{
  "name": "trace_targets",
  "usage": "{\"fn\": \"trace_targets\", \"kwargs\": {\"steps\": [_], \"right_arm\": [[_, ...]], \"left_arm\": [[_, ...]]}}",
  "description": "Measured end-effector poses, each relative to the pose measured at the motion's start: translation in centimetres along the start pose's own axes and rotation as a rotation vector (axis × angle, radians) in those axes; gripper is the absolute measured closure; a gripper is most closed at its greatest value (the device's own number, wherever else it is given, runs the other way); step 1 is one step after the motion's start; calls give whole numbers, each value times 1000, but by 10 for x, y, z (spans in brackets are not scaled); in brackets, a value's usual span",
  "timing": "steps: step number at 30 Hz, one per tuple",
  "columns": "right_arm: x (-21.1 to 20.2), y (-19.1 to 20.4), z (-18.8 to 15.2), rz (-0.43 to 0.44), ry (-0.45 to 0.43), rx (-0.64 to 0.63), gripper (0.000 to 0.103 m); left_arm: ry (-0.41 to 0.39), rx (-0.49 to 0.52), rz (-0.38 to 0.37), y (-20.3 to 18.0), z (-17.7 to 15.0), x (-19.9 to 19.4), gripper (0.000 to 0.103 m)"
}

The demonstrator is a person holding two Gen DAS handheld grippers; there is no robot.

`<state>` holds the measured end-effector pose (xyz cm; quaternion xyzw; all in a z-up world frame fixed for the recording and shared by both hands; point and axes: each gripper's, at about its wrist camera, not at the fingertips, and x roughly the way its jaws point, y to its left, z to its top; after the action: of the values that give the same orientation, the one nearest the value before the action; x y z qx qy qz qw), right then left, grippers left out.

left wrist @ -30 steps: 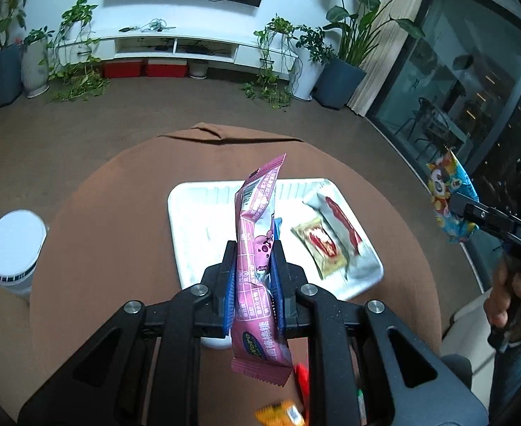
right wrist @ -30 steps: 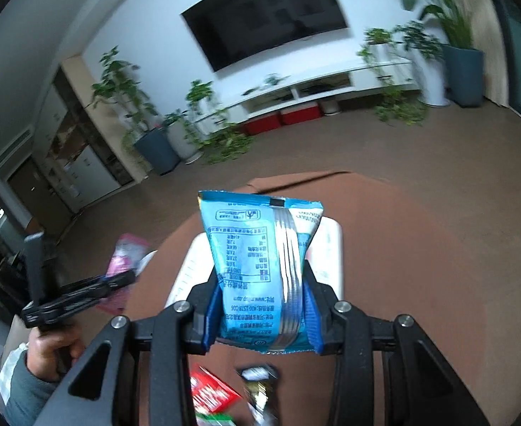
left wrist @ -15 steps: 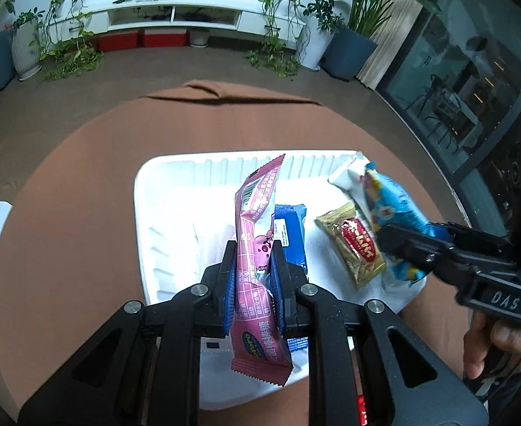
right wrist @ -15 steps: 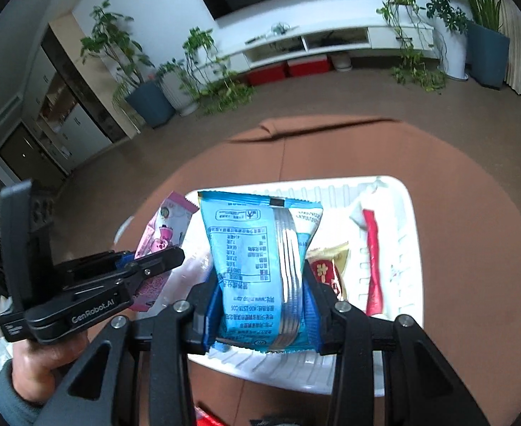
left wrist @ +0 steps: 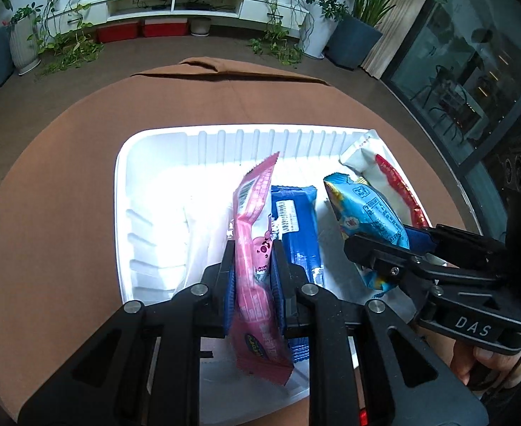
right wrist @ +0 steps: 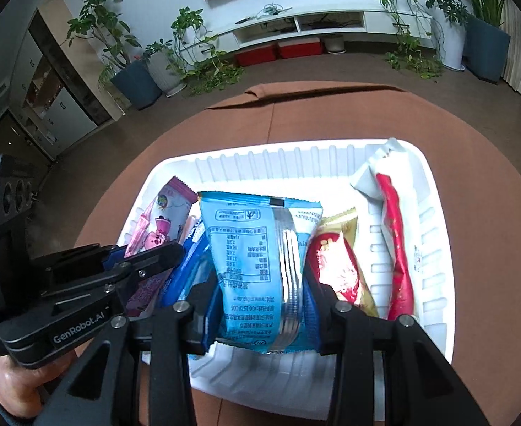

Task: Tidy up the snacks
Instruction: 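Carry both packets into the white tray and open both grippers to release them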

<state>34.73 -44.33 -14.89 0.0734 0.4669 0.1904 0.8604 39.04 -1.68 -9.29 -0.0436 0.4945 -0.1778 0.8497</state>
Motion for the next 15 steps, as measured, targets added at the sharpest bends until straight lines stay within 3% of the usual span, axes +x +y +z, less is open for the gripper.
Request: {"fn": "trace_targets", "kwargs": {"steps": [15], "right_arm": [[1, 1, -9, -17, 19, -16, 52]], "left_arm": [[-8, -13, 7, -5, -8, -7, 86]]}}
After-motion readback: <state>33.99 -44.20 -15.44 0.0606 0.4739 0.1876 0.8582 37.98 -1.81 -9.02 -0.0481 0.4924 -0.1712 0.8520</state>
